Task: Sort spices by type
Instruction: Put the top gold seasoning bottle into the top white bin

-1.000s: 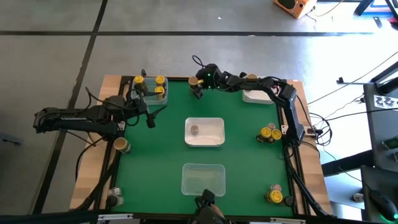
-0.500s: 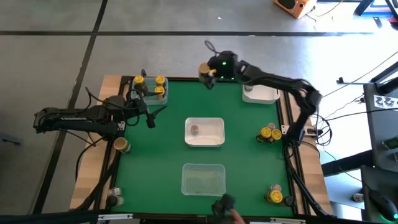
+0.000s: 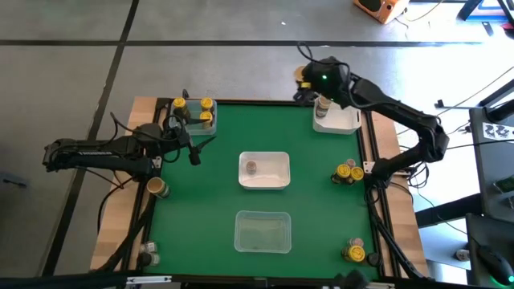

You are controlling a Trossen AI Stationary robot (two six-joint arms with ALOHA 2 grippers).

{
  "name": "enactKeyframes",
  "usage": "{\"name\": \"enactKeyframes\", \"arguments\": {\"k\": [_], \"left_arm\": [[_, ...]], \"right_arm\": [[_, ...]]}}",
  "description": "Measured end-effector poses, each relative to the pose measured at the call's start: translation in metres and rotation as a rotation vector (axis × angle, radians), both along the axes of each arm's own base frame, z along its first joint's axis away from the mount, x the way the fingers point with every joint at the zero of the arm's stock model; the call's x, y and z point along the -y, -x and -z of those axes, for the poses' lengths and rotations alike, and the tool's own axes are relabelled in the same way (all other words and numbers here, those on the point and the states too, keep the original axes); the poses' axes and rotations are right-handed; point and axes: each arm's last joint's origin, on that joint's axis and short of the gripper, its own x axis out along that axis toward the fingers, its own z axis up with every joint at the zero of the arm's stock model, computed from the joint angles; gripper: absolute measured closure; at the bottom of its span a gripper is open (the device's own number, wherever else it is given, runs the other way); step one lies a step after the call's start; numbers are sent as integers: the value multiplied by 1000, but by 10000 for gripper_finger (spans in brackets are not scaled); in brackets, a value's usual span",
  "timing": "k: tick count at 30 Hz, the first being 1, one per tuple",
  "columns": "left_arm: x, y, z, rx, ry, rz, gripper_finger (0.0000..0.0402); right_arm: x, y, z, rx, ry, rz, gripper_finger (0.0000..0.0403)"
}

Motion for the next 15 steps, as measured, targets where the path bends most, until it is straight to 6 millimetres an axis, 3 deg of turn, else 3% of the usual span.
{"name": "enactKeyframes", "arguments": {"k": [9,15], "left_arm": [[0,0,0,3,5,0,123],[0,0,0,3,5,-1,123]], "right_arm": [[0,37,-2,-79,-50,187,131],[12,67,27,-95,-82,308,131]]}}
